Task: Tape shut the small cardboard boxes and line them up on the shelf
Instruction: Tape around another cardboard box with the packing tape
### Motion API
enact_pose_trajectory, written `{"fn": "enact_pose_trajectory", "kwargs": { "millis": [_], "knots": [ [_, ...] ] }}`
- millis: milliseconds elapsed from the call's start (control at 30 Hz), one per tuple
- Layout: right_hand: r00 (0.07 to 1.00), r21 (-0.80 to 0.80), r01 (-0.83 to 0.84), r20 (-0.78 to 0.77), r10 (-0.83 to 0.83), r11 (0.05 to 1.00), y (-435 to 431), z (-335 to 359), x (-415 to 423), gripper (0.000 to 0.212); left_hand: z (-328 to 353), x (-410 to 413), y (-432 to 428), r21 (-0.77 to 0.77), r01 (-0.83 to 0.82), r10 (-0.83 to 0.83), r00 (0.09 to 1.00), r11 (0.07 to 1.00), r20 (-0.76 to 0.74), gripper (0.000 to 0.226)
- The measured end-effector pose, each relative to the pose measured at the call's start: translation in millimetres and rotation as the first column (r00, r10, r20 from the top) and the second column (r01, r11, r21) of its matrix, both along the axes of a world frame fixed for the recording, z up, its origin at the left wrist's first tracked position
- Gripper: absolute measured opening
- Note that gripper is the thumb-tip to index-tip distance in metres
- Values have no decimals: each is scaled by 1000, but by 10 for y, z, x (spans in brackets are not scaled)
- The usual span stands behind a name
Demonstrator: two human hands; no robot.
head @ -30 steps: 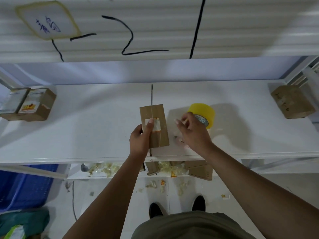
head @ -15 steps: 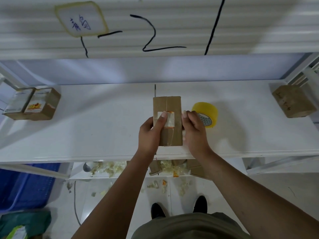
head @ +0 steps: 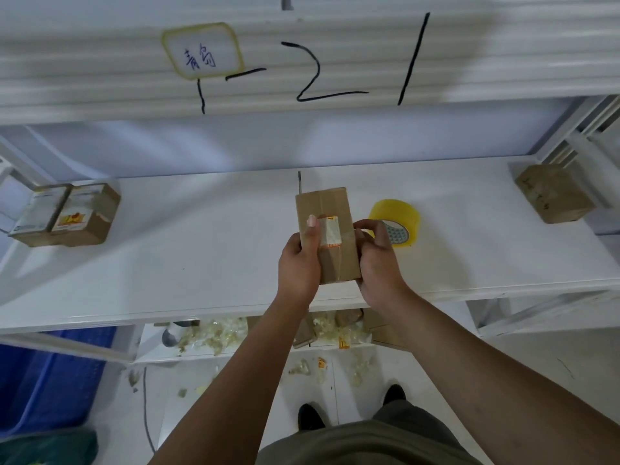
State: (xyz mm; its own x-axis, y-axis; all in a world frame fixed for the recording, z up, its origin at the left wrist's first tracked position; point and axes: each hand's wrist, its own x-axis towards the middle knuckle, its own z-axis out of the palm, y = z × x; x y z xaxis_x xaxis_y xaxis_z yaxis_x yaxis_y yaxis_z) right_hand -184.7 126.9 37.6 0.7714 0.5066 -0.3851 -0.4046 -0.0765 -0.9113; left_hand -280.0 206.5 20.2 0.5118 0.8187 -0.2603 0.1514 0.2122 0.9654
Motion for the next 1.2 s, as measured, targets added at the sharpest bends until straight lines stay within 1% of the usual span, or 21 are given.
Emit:
{"fn": "enact_pose_trajectory", "kwargs": {
  "millis": [67,133,167,267,333,467,567,633,667,733,800,833,900,933,967,1000,1033,1067,1133,1167,1200],
  "knots": [
    [993,-63,-45,106,52,997,15,40,-27,21,-2,-47,-5,23,6,-5,1000,1000,-25,64],
    [983,-91,-138,105,147,986,32,131,-90,49,27,-81,-11,57,32,-31,999,998,-16,65],
    [971,-117,-181,136,196,977,45,156,-129,54,43,-86,-11,79,50,-49,999,996,-7,61],
    [937,-185,-172,273,219,967,67,123,-208,43,62,-79,-2,162,71,-64,997,984,-49,39],
    [928,-180,-160,307,210,971,79,123,-240,41,45,-93,-9,198,59,-43,996,978,-84,41],
    [902,-153,-149,384,197,977,80,101,-300,36,6,-165,-34,133,58,-56,998,989,-20,41],
    [957,-77,-136,248,151,988,58,51,-340,36,-9,-174,-39,138,43,-36,998,990,-49,29],
    [968,-78,-120,210,134,990,55,24,-335,35,-24,-175,-50,149,39,-26,996,988,-90,28],
    [968,-95,-116,213,134,989,52,15,-326,34,-33,-180,-47,143,52,-35,993,988,-117,33],
    [974,-131,-112,183,135,985,16,-12,-290,32,-28,-188,-52,120,102,-80,980,987,-180,52],
    [989,-105,-128,62,135,986,-33,-36,-220,30,-46,-172,-66,166,118,-69,958,979,-278,74],
    [989,-64,-145,-26,143,987,-61,-50,-176,30,-69,-150,-65,215,101,-24,943,971,-332,79],
    [976,35,-153,-152,157,988,-121,-42,-96,27,-62,-114,-58,262,38,66,923,964,-379,71],
    [971,67,-146,-182,156,987,-151,-29,-48,23,-37,-97,-32,211,-12,85,935,977,-343,62],
    [968,83,-142,-197,155,986,-179,-15,-1,20,-23,-83,11,94,-57,79,964,994,-252,52],
    [967,81,-152,-193,165,985,-209,1,45,20,-7,-71,47,-61,-55,47,991,997,-128,43],
    [965,61,-188,-172,196,980,-235,9,84,22,27,-69,60,-184,-11,11,1000,983,1,43],
    [958,27,-244,-147,245,969,-266,17,107,28,65,-72,52,-269,57,-28,993,961,112,51],
    [933,-4,-329,-158,324,944,-322,37,135,39,145,-54,1,-340,197,-110,960,919,259,62],
    [918,24,-354,-181,352,935,-342,34,147,41,169,-25,-26,-319,230,-147,953,919,265,62],
    [906,76,-365,-200,373,928,-359,36,158,40,196,11,-63,-263,233,-177,960,936,219,62]
  ]
}}
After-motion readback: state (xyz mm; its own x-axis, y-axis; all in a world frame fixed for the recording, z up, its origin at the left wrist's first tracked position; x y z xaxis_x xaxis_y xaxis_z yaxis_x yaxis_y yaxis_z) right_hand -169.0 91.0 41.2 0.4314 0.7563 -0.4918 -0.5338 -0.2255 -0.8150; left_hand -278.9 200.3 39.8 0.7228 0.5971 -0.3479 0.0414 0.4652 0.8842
